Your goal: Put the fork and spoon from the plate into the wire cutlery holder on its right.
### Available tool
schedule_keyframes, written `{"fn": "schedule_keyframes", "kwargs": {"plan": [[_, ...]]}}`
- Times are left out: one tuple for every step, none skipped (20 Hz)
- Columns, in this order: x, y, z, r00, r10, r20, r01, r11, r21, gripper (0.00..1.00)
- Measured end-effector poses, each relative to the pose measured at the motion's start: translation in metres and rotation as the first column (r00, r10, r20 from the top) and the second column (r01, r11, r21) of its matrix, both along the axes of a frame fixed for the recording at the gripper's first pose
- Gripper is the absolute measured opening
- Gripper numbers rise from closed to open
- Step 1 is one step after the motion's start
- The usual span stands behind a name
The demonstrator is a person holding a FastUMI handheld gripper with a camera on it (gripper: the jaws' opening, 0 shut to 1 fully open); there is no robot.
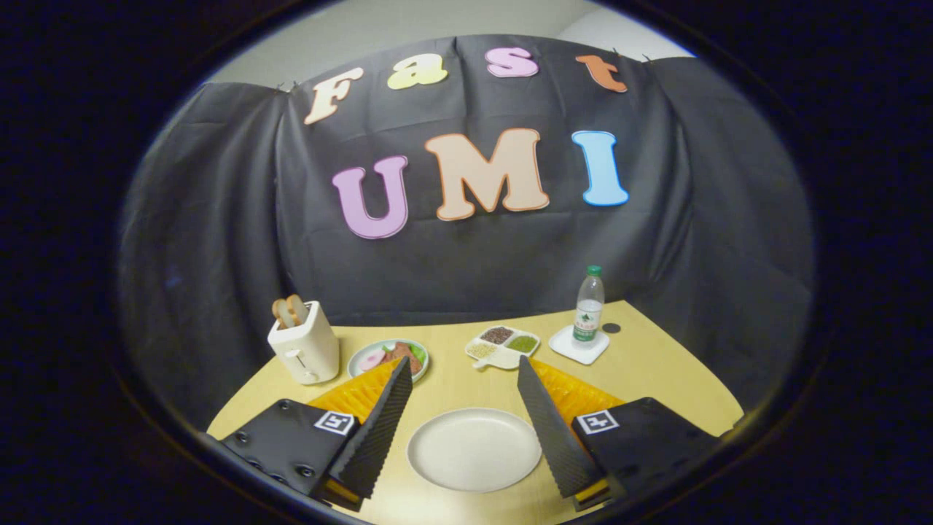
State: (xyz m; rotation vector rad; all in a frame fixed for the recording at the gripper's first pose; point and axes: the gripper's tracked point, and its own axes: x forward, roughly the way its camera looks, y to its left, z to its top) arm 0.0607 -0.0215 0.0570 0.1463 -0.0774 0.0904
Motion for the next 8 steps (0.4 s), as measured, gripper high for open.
{"fn": "schedule_keyframes", "kwargs": {"plan": [[-0.002,0.001,-0.002,1.000,0.009,0.005,-0.009,1.000,-0.007,0.94],[-0.003,0.001,-0.005,1.000,0.011,0.002,-0.011,1.000,-0.015,0.94],[-0.004,0.001,-0.009,1.000,0.013,-0.002,-0.013,1.000,-0.022,0.94],[-0.005,0.001,-0.012,1.000,0.013,-0.009,-0.014,1.000,-0.026,0.94],[-0.005,0.001,-0.015,1.000,0.014,-0.014,-0.014,1.000,-0.025,0.94],[-0.005,0.002,-0.015,1.000,0.014,-0.016,-0.014,1.000,-0.019,0.94],[-0.005,0.002,-0.015,1.000,0.014,-0.020,-0.014,1.000,-0.009,0.94],[-0.006,0.002,-0.014,1.000,0.014,-0.019,-0.014,1.000,-0.003,0.94]]}}
